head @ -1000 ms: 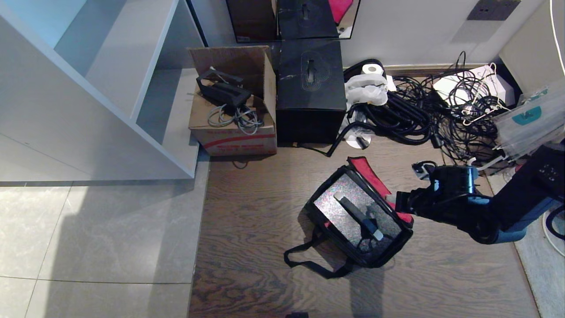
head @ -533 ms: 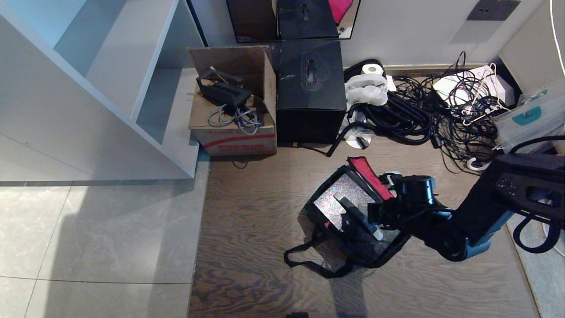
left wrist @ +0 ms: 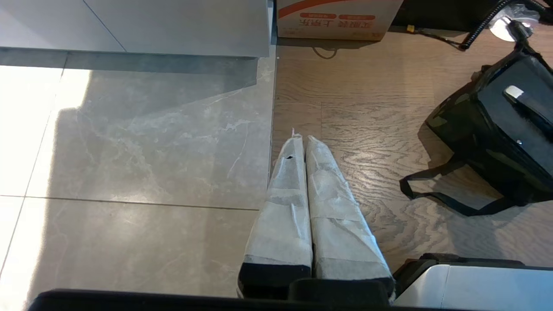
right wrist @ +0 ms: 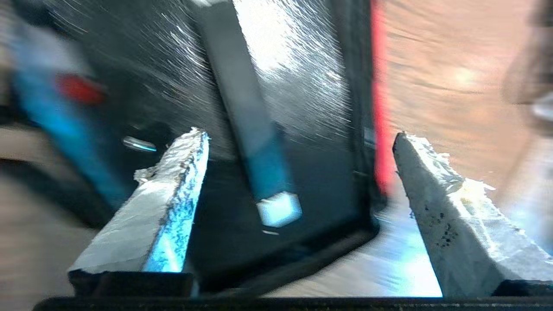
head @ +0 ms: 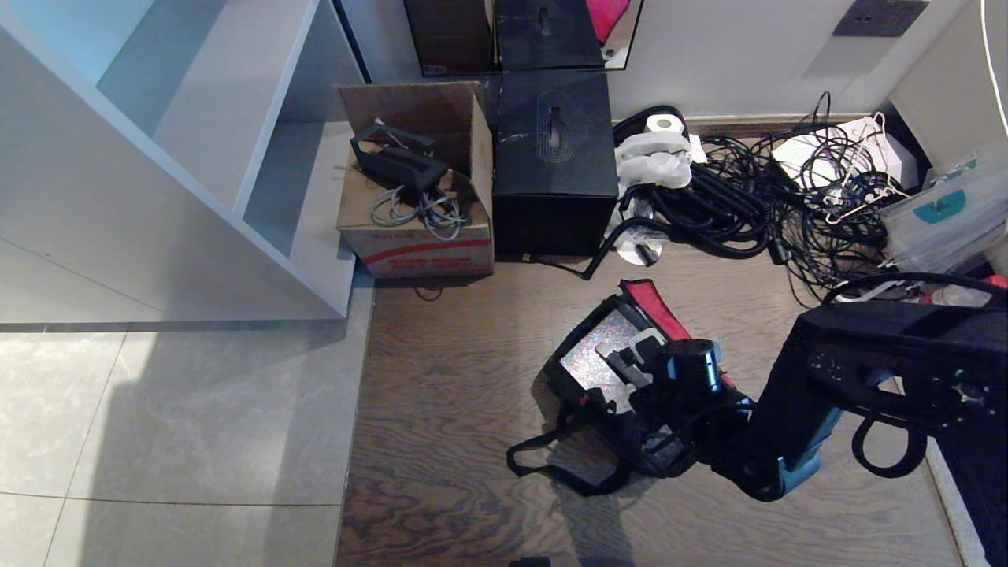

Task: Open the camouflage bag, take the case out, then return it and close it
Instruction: Grip the handle

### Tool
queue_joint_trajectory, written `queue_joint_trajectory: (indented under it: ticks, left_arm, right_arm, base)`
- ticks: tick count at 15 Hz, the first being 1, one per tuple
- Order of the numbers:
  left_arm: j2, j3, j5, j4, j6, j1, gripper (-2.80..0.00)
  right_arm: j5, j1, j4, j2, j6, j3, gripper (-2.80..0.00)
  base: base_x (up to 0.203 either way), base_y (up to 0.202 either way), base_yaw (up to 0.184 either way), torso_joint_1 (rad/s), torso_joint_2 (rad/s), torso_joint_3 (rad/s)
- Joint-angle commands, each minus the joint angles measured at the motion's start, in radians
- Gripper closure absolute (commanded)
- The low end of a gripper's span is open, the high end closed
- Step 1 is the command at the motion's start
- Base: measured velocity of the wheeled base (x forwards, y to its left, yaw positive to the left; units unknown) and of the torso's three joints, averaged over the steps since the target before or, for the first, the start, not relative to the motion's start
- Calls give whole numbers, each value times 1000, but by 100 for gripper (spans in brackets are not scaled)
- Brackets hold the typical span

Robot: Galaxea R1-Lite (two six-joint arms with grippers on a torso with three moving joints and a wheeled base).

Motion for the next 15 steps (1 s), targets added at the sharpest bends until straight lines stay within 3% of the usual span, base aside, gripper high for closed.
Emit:
queue_joint_trajectory:
  ticks: [1, 7, 9, 12, 15]
  left_arm:
    - [-2, 0, 1, 0, -1, 0, 0]
    - [-2, 0, 1, 0, -1, 0, 0]
    - [-2, 0, 1, 0, -1, 0, 0]
    - [-2, 0, 1, 0, -1, 0, 0]
    - [-2, 0, 1, 0, -1, 0, 0]
  right_arm:
    - [-80, 24, -27, 89, -47, -39, -280]
    - [-171, 45, -154, 200, -131, -136, -280]
    - [-222, 42, -189, 231, -201, -164, -280]
    - [-232, 29, -265, 252, -304, -181, -280]
    - [-245, -2, -253, 251, -386, -179, -280]
  base:
    - [0, 0, 0, 0, 0, 0]
    - [0, 0, 0, 0, 0, 0]
    - [0, 0, 0, 0, 0, 0]
    - [0, 0, 0, 0, 0, 0]
    - [0, 0, 0, 0, 0, 0]
